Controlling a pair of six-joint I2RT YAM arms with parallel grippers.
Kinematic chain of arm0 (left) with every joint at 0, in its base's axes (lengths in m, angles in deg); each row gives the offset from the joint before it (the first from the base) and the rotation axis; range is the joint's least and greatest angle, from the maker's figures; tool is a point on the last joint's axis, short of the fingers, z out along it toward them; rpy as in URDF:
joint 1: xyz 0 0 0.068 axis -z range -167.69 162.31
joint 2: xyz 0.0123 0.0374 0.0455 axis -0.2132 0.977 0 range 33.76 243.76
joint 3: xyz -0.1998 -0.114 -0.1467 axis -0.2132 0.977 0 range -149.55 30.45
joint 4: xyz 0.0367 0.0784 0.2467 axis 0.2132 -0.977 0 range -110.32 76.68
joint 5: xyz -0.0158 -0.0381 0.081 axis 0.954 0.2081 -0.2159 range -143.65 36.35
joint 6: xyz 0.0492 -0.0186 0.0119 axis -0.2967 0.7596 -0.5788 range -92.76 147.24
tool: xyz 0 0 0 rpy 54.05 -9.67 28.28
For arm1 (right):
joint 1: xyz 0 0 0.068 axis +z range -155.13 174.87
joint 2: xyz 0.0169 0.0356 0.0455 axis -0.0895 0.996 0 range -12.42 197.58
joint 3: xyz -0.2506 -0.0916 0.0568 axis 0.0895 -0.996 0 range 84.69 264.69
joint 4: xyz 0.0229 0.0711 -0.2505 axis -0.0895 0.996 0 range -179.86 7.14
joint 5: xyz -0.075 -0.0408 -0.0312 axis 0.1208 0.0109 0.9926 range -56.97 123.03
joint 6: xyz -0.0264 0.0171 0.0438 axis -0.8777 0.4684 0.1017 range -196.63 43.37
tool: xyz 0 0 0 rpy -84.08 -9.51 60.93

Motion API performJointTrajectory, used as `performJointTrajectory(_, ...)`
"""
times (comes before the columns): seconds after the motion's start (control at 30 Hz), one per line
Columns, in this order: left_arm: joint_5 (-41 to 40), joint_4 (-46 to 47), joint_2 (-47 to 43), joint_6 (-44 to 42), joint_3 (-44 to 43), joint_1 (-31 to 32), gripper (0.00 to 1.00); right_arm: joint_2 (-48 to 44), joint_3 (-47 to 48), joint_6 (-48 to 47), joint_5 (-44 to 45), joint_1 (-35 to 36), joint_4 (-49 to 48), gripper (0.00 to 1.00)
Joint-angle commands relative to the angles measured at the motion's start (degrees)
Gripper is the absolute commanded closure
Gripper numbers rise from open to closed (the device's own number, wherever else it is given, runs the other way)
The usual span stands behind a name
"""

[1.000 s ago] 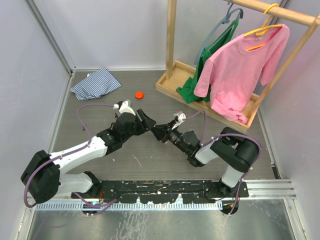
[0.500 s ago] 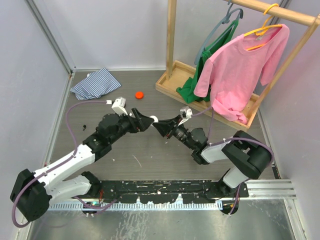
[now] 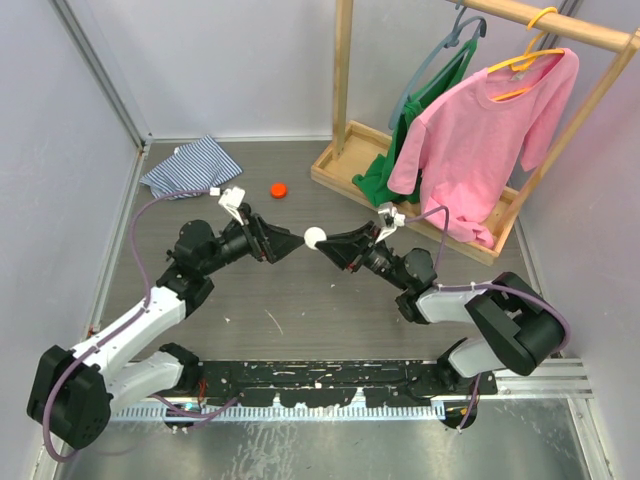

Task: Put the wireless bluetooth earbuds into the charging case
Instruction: Pick up the charging case at the center of the board.

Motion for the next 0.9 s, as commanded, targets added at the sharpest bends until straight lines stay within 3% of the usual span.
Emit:
performJointTrajectory(0.0, 10.1, 11.6, 1.5, 0.3, -0.1, -0.3, 0.21, -2.0, 0.8, 4.3, -7.8, -0.9, -5.5, 0.78)
performJointTrajectory(0.4, 14.3, 20.5, 4.2, 3.9, 0.3, -0.3, 0.41, -3.5, 1.9, 7.2, -12.0, -1.4, -6.9, 0.75)
performJointTrajectory(0.87, 15.3, 21.7, 5.8, 4.4, 1.2, -0.3, 0.49, -3.2, 3.1, 8.5, -12.4, -1.6, -8.2, 0.74)
